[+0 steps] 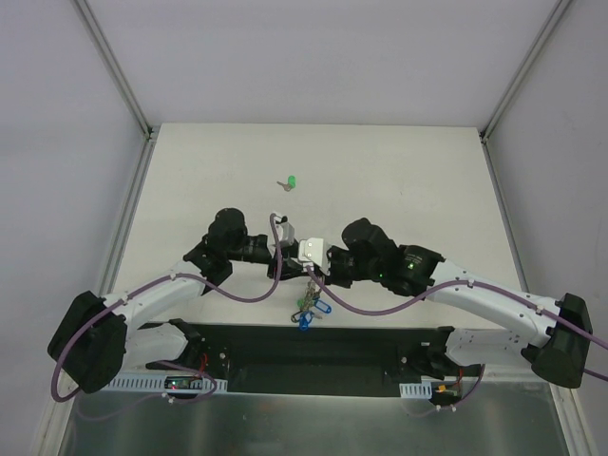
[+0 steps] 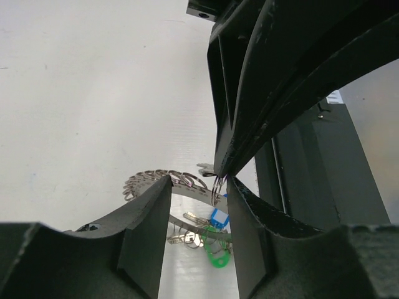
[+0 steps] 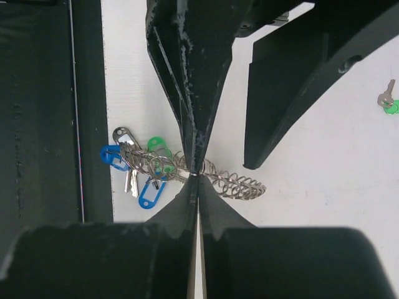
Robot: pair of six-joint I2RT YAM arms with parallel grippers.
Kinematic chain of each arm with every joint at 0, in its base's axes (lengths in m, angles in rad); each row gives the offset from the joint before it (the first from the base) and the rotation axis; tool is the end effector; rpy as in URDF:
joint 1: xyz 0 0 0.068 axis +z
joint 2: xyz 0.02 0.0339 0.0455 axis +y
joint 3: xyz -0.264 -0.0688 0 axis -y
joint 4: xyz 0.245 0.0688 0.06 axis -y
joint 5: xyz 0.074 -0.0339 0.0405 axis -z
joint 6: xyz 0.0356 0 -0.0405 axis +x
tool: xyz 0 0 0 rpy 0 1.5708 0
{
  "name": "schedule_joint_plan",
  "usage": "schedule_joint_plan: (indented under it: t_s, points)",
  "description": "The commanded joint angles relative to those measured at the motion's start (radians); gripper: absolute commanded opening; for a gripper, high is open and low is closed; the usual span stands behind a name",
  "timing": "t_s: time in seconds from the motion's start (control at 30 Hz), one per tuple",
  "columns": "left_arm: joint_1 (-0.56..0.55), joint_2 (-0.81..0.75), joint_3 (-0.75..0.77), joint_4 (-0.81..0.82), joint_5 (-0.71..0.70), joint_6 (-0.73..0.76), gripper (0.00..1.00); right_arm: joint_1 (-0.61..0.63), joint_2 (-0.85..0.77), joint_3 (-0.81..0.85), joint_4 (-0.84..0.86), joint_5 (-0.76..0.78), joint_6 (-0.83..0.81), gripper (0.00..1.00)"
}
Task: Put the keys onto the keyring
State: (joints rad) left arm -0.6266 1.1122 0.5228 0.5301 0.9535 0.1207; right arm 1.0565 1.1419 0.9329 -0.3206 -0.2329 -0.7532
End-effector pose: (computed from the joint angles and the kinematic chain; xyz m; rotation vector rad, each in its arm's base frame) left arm 0.1730 -0.1611 0.2583 1.2759 1.1748 -1.1476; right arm 0.1188 0.2270 0.3066 -1.7454 1.1915 0.4265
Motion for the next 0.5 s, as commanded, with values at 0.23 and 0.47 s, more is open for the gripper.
schedule_joint_plan:
  t_s: [0.23, 0.47]
  points:
    - [0.007, 0.103, 0.108, -0.151, 0.183, 0.137, 0.38, 0.005, 0.004, 0.063, 0.008, -0.031, -0.02, 0.01]
    - [0.007, 0.136, 0.138, -0.182, 0.197, 0.152, 0.24, 0.007, 0.005, 0.064, 0.008, -0.034, -0.017, 0.01]
